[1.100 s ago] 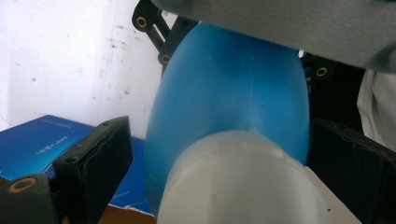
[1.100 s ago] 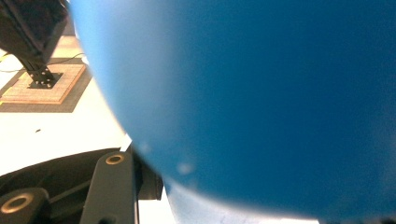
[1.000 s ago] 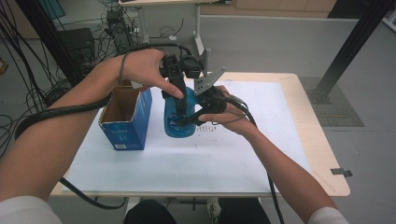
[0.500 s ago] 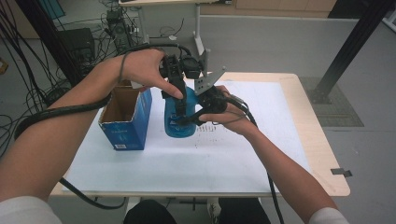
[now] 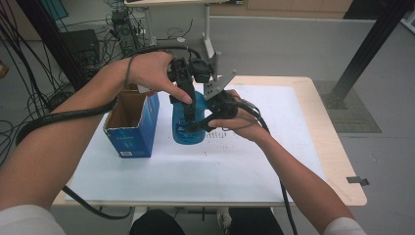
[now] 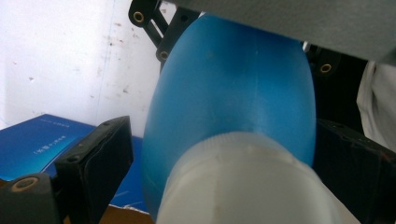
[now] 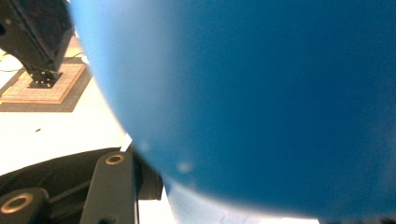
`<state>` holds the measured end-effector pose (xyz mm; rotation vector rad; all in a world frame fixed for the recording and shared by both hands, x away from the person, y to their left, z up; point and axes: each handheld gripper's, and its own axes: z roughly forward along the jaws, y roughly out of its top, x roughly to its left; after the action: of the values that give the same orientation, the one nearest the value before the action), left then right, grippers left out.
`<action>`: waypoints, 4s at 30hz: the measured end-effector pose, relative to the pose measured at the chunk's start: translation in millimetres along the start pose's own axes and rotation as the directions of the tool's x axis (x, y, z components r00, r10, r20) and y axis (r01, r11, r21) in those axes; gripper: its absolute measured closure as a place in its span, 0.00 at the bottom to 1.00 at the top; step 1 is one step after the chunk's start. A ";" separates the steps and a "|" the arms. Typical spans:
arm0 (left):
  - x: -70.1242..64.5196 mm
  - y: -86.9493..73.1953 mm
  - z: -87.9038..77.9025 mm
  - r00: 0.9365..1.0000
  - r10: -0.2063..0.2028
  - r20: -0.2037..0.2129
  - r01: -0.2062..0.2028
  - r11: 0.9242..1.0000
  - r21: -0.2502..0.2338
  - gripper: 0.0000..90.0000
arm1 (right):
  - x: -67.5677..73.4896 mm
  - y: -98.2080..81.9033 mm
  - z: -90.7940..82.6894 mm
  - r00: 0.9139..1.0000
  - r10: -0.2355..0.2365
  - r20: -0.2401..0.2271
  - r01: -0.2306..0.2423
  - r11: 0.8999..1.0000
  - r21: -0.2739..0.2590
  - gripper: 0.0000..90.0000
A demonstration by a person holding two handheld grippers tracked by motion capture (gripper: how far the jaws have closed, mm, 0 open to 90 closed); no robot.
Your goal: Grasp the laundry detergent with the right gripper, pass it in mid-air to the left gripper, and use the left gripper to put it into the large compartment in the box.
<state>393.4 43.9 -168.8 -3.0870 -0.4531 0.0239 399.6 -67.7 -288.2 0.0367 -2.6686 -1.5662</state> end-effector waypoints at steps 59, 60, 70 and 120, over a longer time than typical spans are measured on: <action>-1.8 -0.1 -3.0 1.000 0.015 -0.012 -0.015 1.000 0.005 0.15 | 0.7 1.1 -0.8 1.000 -0.021 0.005 0.021 1.000 -0.005 0.49; -2.1 0.5 -2.0 1.000 0.017 -0.013 -0.017 1.000 0.001 0.16 | 1.7 1.1 -1.1 1.000 -0.012 0.003 0.012 1.000 -0.001 0.49; -2.2 1.8 -0.9 1.000 0.029 -0.005 -0.029 1.000 -0.001 0.38 | 1.3 0.8 -2.1 1.000 -0.030 0.007 0.030 1.000 -0.007 0.49; -2.1 0.4 7.9 1.000 0.010 0.012 -0.011 0.999 0.040 0.42 | -1.2 -2.7 7.5 0.998 -0.058 -0.026 0.058 0.998 0.003 0.49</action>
<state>391.3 43.1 -176.7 -3.0517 -0.4315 0.0507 400.4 -62.4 -294.2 0.1355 -2.6739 -1.5654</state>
